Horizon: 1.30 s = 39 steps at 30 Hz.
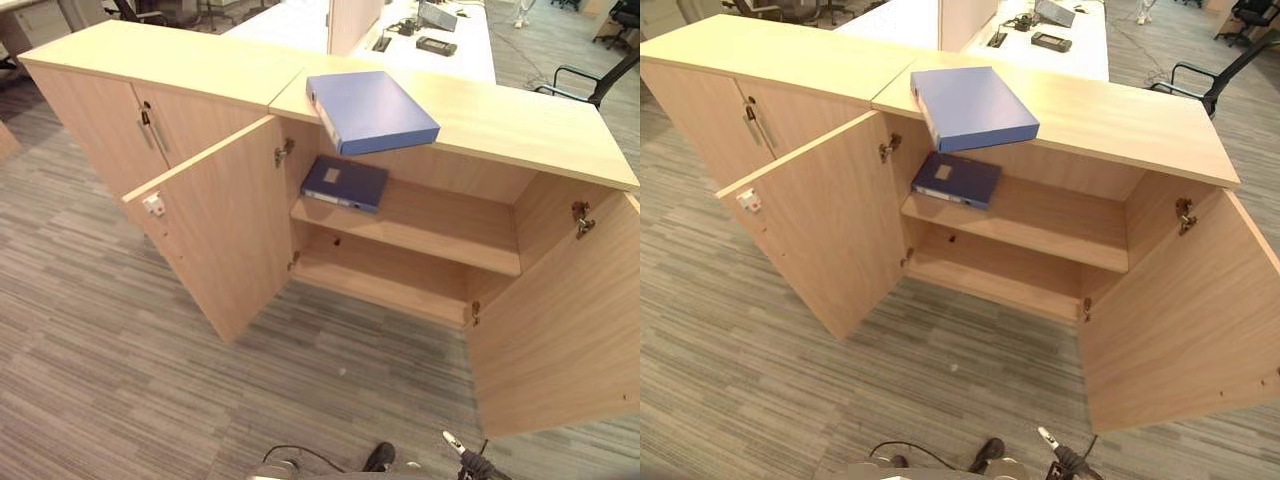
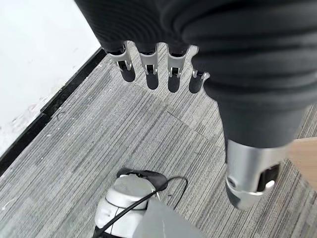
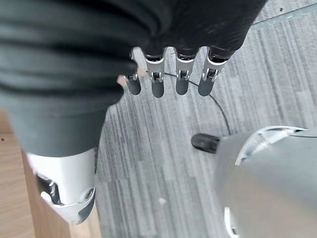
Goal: Put the empty folder in the office cabinet
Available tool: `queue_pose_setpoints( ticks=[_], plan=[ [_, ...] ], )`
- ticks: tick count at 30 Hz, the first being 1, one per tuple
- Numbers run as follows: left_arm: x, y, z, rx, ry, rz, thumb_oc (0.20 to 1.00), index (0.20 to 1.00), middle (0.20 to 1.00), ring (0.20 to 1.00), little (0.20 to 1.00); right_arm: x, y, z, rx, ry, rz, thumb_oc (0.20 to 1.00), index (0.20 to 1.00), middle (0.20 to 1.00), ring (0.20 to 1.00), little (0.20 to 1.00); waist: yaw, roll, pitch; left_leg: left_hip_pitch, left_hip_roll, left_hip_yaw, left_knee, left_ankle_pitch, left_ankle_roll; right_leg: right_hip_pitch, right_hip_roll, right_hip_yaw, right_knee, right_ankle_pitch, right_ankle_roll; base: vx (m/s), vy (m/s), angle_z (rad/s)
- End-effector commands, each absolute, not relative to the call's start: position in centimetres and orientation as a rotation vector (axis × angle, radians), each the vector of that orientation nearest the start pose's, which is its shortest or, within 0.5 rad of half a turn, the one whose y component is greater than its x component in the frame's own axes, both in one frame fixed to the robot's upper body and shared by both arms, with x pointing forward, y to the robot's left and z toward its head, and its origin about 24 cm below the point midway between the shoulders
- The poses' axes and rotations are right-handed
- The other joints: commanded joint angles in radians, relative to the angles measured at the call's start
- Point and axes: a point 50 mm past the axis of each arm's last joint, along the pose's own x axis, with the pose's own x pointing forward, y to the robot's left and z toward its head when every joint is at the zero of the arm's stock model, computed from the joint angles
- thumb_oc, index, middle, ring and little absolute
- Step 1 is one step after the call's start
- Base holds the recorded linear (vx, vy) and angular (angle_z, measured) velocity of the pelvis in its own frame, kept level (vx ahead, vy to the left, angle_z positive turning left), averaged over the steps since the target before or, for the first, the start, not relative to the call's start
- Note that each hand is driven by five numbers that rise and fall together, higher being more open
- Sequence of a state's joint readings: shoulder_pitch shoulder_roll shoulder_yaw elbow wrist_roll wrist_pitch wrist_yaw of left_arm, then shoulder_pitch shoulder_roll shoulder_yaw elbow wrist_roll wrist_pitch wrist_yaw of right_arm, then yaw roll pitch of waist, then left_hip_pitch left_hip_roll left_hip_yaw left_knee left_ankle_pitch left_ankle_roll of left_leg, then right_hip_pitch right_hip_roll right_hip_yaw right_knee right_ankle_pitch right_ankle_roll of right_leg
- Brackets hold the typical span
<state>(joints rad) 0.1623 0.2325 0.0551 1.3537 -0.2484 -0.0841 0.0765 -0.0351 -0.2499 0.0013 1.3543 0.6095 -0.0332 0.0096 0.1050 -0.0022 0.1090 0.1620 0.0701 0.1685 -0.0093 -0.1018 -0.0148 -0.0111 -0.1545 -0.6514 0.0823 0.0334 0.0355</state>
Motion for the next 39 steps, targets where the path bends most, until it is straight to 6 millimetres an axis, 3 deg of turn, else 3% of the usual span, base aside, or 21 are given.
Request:
queue_pose_setpoints(
  ticks=[1, 6, 7, 8, 10, 11, 12, 13, 16, 17, 18, 21, 27, 34, 37, 39],
  plan=[
    [1.6, 25.7, -16.5, 0.065, 1.332, 0.436, 1.000, 1.000, 1.000, 1.000, 1.000, 9.7, -24.5, -15.9, 0.328, 1.130, -0.542, 1.000, 1.000, 1.000, 1.000, 1.000, 0.014, -0.018, 0.012, 0.062, 0.021, 0.028, 0.051, -0.103, -0.007, -0.036, 0.020, 0.028, -0.059, 0.028, 0.077, 0.19, -0.192, 0.03],
    [3.0, 26.0, -16.3, 0.075, 1.279, 0.419, 1.000, 1.000, 1.000, 1.000, 1.000, 10.1, -24.4, -15.9, 0.297, 1.131, -0.506, 1.000, 1.000, 1.000, 1.000, 1.000, 0.019, -0.030, 0.018, 0.007, 0.108, 0.047, 0.259, -0.049, -0.052, 0.006, 0.074, 0.048, -0.057, -0.020, 0.034, 0.16, -0.234, -0.03],
    [4.0, 26.1, -16.1, 0.079, 1.238, 0.408, 1.000, 1.000, 1.000, 1.000, 1.000, 10.4, -24.5, -15.8, 0.275, 1.128, -0.494, 1.000, 1.000, 1.000, 1.000, 1.000, 0.036, -0.043, 0.035, -0.066, 0.144, 0.036, 0.428, 0.002, -0.048, 0.041, 0.099, 0.058, -0.063, -0.049, 0.004, 0.09, -0.226, -0.29],
    [4.7, 26.0, -16.1, 0.079, 1.212, 0.396, 1.000, 1.000, 1.000, 1.000, 1.000, 10.6, -24.7, -15.6, 0.260, 1.123, -0.492, 1.000, 1.000, 1.000, 1.000, 1.000, 0.049, -0.047, 0.051, -0.111, 0.146, 0.022, 0.485, 0.031, -0.035, 0.055, 0.102, 0.063, -0.064, -0.065, -0.005, 0.10, -0.238, -0.38],
    [5.3, 25.8, -16.0, 0.079, 1.193, 0.384, 1.000, 1.000, 1.000, 1.000, 1.000, 10.9, -25.0, -15.5, 0.252, 1.118, -0.493, 1.000, 1.000, 1.000, 1.000, 1.000, 0.054, -0.048, 0.059, -0.160, 0.138, -0.001, 0.519, 0.023, -0.019, 0.061, 0.101, 0.068, -0.066, -0.077, -0.012, 0.05, -0.038, -0.60],
    [6.3, 25.4, -15.9, 0.089, 1.156, 0.347, 1.000, 1.000, 1.000, 1.000, 1.000, 11.2, -25.5, -15.3, 0.227, 1.113, -0.486, 1.000, 1.000, 1.000, 1.000, 1.000, 0.068, -0.053, 0.070, -0.237, 0.098, -0.027, 0.506, -0.014, -0.007, 0.078, 0.091, 0.090, -0.076, -0.088, -0.006, 0.07, 0.023, -0.57],
    [6.3, 25.4, -15.9, 0.090, 1.156, 0.347, 1.000, 1.000, 1.000, 1.000, 1.000, 11.2, -25.6, -15.3, 0.227, 1.113, -0.487, 1.000, 1.000, 1.000, 1.000, 1.000, 0.068, -0.053, 0.069, -0.238, 0.097, -0.026, 0.506, -0.015, -0.005, 0.077, 0.090, 0.090, -0.076, -0.088, -0.005, 0.15, 0.089, -0.31],
    [6.9, 25.3, -15.7, 0.090, 1.132, 0.329, 1.000, 1.000, 1.000, 1.000, 1.000, 11.4, -25.8, -15.1, 0.203, 1.111, -0.471, 1.000, 1.000, 1.000, 1.000, 1.000, 0.081, -0.054, 0.076, -0.280, 0.064, -0.046, 0.435, -0.031, -0.012, 0.090, 0.079, 0.113, -0.082, -0.091, 0.004, 0.11, 0.105, -0.06],
    [7.7, 25.1, -15.6, 0.097, 1.104, 0.301, 1.000, 1.000, 1.000, 1.000, 1.000, 11.7, -26.0, -15.0, 0.173, 1.108, -0.452, 1.000, 1.000, 1.000, 1.000, 1.000, 0.101, -0.048, 0.085, -0.336, 0.019, -0.082, 0.340, 0.024, -0.028, 0.108, 0.078, 0.140, -0.089, -0.094, 0.007, 0.12, 0.101, -0.24],
    [8.6, 24.9, -15.3, 0.104, 1.067, 0.274, 1.000, 1.000, 1.000, 1.000, 1.000, 12.1, -26.0, -14.9, 0.145, 1.104, -0.431, 1.000, 1.000, 1.000, 1.000, 1.000, 0.129, -0.026, 0.092, -0.384, -0.031, -0.143, 0.228, 0.121, -0.048, 0.134, 0.100, 0.174, -0.089, -0.109, 0.002, 0.15, 0.095, -0.50],
    [9.1, 24.9, -15.2, 0.107, 1.052, 0.262, 1.000, 1.000, 1.000, 1.000, 1.000, 12.2, -26.0, -14.8, 0.135, 1.103, -0.425, 1.000, 1.000, 1.000, 1.000, 1.000, 0.139, -0.018, 0.098, -0.392, -0.046, -0.161, 0.180, 0.160, -0.057, 0.146, 0.109, 0.186, -0.087, -0.117, 0.000, 0.19, 0.125, -0.51],
    [9.3, 24.8, -15.0, 0.117, 1.037, 0.249, 1.000, 1.000, 1.000, 1.000, 1.000, 12.4, -25.5, -14.9, 0.132, 1.105, -0.403, 1.000, 1.000, 1.000, 1.000, 1.000, 0.151, 0.000, 0.095, -0.361, -0.047, -0.173, 0.097, 0.201, -0.041, 0.158, 0.118, 0.204, -0.080, -0.116, 0.002, 0.11, 0.133, -0.57],
    [8.7, 24.8, -15.2, 0.141, 1.063, 0.230, 1.000, 1.000, 1.000, 1.000, 1.000, 11.1, -24.8, -15.5, 0.147, 1.147, -0.405, 1.000, 1.000, 1.000, 1.000, 1.000, 0.132, -0.020, 0.056, -0.294, -0.062, -0.177, 0.062, 0.184, -0.016, 0.179, 0.092, 0.222, -0.108, -0.102, 0.018, 0.11, 0.113, -0.27],
    [8.5, 24.8, -15.3, 0.135, 1.063, 0.236, 1.000, 1.000, 1.000, 1.000, 1.000, 9.8, -24.5, -15.9, 0.156, 1.191, -0.405, 1.000, 1.000, 1.000, 1.000, 1.000, 0.125, -0.012, 0.019, -0.217, -0.106, -0.166, 0.005, 0.152, 0.026, 0.180, 0.034, 0.238, -0.096, -0.083, 0.068, 0.10, 0.204, -0.13],
    [8.5, 24.7, -15.2, 0.141, 1.059, 0.224, 1.000, 1.000, 1.000, 1.000, 1.000, 9.8, -24.4, -15.9, 0.160, 1.192, -0.396, 1.000, 1.000, 1.000, 1.000, 1.000, 0.122, -0.005, 0.010, -0.199, -0.130, -0.155, 0.004, 0.130, 0.045, 0.164, -0.013, 0.241, -0.051, -0.076, 0.094, 0.05, 0.208, -0.09],
    [8.4, 24.6, -15.3, 0.144, 1.066, 0.209, 1.000, 1.000, 1.000, 1.000, 1.000, 9.8, -24.4, -16.0, 0.166, 1.194, -0.390, 1.000, 1.000, 1.000, 1.000, 1.000, 0.124, 0.004, 0.014, -0.175, -0.150, -0.144, 0.011, 0.106, 0.063, 0.148, -0.070, 0.240, 0.025, -0.068, 0.112, 0.07, 0.264, -0.07]
  ],
)
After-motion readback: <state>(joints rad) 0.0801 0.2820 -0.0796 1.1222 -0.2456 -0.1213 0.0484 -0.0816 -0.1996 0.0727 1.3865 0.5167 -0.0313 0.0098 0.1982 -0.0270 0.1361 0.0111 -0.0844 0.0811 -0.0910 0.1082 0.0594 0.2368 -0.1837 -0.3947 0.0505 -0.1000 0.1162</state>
